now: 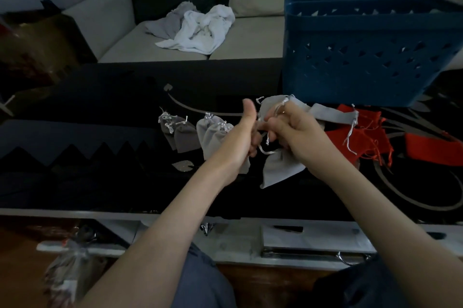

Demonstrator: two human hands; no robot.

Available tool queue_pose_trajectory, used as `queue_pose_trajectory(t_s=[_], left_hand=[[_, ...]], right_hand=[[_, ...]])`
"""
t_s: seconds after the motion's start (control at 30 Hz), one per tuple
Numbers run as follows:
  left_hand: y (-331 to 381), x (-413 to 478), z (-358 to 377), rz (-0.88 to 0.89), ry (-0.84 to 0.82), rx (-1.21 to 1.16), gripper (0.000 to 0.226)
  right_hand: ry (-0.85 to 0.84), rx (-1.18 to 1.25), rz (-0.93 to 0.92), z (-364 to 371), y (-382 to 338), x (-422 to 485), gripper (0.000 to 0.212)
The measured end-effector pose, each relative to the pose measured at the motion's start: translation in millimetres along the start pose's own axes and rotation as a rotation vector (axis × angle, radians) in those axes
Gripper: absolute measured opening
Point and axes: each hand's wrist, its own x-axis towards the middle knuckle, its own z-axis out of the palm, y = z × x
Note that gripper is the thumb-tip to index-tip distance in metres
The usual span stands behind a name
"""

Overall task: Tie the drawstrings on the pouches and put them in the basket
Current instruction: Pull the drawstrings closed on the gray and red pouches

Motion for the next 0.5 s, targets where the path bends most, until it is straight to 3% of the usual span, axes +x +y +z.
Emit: queue_pose_trajectory(t_s=[0.17,0.37,0.5], left_hand=[[1.9,-7.9,7.2,0.106,-0.01,0.242,0.048],[-5.8,-3.1,4.8,0.137,0.019,0.305,0.039],[-5.4,0.2,2.2,0.08,0.114,0.241,0.047]], right_hand=[[-0.047,-0.148,-0.095,2.5,5.9,-3.2,0.02],[-0.095,-0.305,-0.144,1.1,3.5,-5.7,0.029],[-0.128,-0.289,-0.078,0.7,0.9,-6.9,0.031]])
